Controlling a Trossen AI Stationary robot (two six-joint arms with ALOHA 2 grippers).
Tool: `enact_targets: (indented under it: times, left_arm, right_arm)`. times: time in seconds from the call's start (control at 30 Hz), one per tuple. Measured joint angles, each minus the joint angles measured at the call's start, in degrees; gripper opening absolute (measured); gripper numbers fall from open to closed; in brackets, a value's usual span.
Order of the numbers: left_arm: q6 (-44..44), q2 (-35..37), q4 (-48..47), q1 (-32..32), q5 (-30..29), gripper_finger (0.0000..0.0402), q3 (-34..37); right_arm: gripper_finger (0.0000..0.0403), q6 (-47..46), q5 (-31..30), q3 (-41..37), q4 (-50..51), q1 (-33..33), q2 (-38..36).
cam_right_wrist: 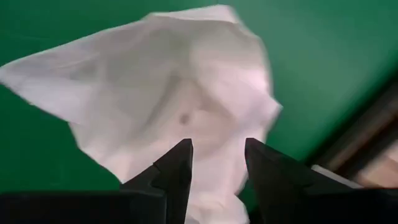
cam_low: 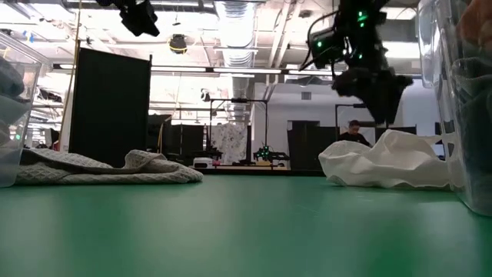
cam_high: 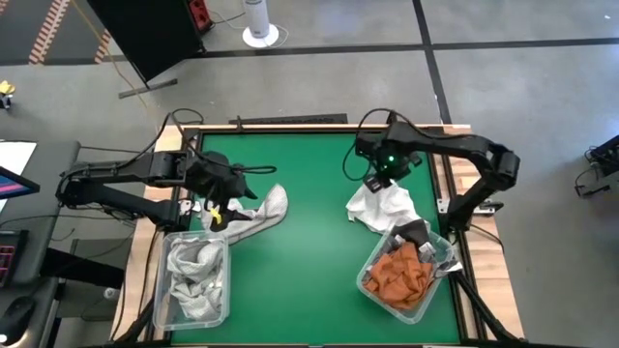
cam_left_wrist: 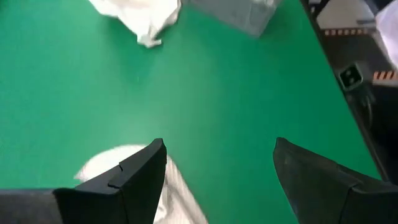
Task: Sort towels by color in basket
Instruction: Put the white towel into the left transparent bin
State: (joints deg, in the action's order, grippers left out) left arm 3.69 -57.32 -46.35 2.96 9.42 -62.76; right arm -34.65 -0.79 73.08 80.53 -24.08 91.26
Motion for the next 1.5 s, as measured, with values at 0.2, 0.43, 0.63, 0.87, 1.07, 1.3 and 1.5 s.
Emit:
enact_targets:
  times: [0.2,0.43,0.63,0.87,1.07,1.3,1.5]
  left_arm:
    - [1.02,0.0,-0.87,0.0,0.02,0.0283,0.0]
    - [1.24,0.0,-0.9,0.0,0.02,0.0283,0.0]
    - [1.26,0.0,-0.9,0.0,-0.48,0.0283,-0.02]
    - [1.71,0.0,-0.78,0.0,-1.27,0.0283,-0.02]
    - [3.64,0.0,-0.77,0.02,-1.78,0.0283,-0.07]
    - [5.92,0.0,13.39,0.02,-1.76,0.0283,7.31]
    - [4.86,-1.27,49.63,0.04,-1.36,0.0283,18.9]
  right_arm:
    - [0.0181,3.04,3.7,-5.82,-8.82,-1.58,-0.05]
    - [0.0159,3.69,1.67,-12.49,-9.38,-2.87,1.86]
    - [0.0111,7.98,-0.62,-13.4,-12.44,-0.46,1.86]
    - [0.0017,10.84,-0.28,-13.11,-12.24,1.4,0.81]
    - [0.0012,11.32,2.41,-7.93,-15.54,3.65,-6.54]
    - [0.0012,12.87,4.03,-6.1,-36.02,8.72,-21.1]
    - [0.0015,17.5,4.52,-7.5,-60.4,17.7,-25.55]
